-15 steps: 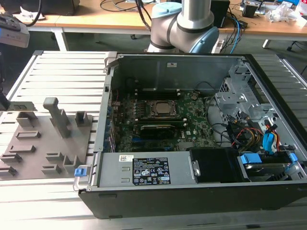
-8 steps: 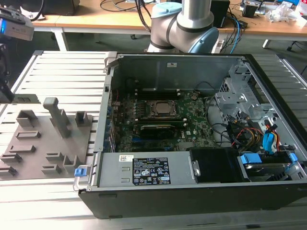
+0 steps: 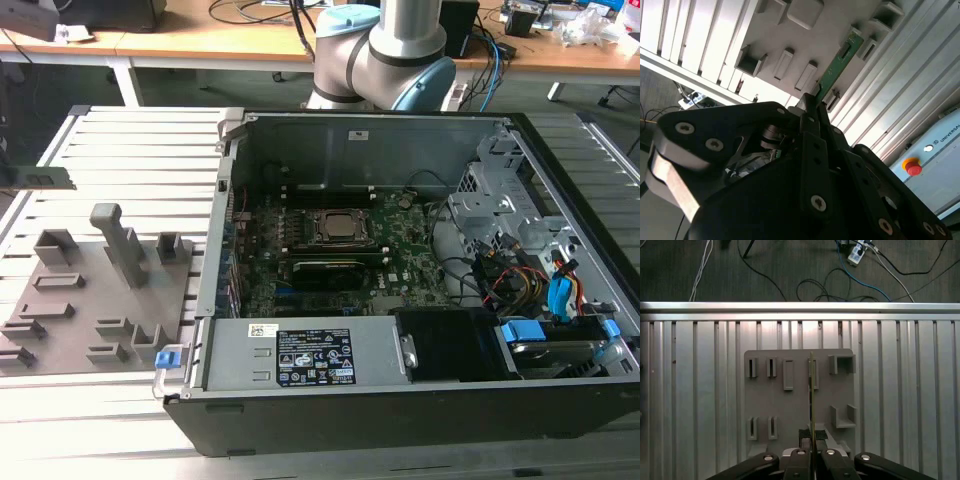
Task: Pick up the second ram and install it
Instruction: 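Pick up the second ram and move it above second insertion slot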
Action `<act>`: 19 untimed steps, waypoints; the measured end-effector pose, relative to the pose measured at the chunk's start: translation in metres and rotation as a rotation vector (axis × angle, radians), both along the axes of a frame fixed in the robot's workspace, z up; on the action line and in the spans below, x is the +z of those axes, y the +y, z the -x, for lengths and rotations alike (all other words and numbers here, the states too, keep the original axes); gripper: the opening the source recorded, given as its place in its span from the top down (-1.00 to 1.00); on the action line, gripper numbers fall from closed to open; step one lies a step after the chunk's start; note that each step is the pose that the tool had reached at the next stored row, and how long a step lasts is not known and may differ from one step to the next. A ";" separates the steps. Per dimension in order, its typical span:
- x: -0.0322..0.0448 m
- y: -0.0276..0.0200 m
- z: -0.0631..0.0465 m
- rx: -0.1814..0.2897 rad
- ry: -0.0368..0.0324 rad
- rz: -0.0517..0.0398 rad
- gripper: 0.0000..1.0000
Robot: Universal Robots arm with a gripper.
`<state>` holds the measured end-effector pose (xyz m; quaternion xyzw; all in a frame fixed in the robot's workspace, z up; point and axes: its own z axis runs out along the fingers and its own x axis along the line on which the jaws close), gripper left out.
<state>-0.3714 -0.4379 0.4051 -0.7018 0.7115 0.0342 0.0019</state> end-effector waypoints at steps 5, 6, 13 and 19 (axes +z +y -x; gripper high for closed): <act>0.0167 0.0000 0.000 0.000 0.0000 -0.0016 0.72; 0.0202 0.0000 0.000 0.000 0.0000 -0.0020 0.72; 0.0460 0.0000 0.000 0.000 0.0000 -0.0048 0.72; 0.0616 0.0000 0.000 0.000 -0.0001 -0.0091 0.72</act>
